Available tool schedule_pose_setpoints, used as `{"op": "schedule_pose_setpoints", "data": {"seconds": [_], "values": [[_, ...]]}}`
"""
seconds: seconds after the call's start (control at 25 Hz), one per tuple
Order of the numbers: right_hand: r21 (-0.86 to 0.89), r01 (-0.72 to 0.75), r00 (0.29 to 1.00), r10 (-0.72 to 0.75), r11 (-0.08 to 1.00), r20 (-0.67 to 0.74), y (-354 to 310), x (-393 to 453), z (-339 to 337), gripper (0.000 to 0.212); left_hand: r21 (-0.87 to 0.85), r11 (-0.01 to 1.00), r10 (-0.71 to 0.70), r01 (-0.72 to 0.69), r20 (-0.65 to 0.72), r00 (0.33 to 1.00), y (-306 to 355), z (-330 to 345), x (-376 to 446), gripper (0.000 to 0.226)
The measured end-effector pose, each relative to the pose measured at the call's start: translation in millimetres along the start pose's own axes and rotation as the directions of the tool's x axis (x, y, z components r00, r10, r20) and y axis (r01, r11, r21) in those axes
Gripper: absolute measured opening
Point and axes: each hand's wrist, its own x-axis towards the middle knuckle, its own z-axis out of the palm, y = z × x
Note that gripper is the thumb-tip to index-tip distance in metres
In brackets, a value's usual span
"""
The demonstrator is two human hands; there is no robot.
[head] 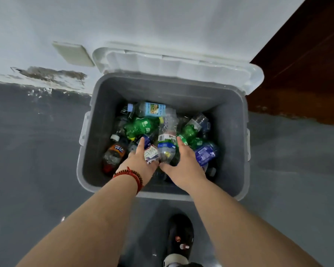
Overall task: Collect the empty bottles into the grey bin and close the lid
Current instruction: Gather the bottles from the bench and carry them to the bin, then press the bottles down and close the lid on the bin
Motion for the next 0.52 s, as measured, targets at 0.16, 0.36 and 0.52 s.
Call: {"op": "schedule_pose_setpoints", "data": {"seconds": [0.16, 0.36, 0.52], "values": [[0.018, -0.022, 0.997, 0.024, 1.0, -0.073, 18.0, 12.4, 26.5, 0.091, -0.011, 1.0, 0.027, -0.027, -0.064, 0.998, -9.2, 30.0, 20.3, 0.084], [0.005, 0.041, 0.977, -0.039, 0.999, -0.211, 26.5, 63.0, 46.3, 0.085, 0.025, 0.99, 0.14, -0.137, -0.169, 0.976, -4.8, 39.3, 79.4, 0.085], [0.04, 0.111, 0.929, -0.089, 0.993, -0.359, 8.4, 107.0, 42.4, 0.084, 0.136, 0.948, 0.316, -0.286, -0.318, 0.894, 14.9, 9.6, 121.8, 0.083]]}}
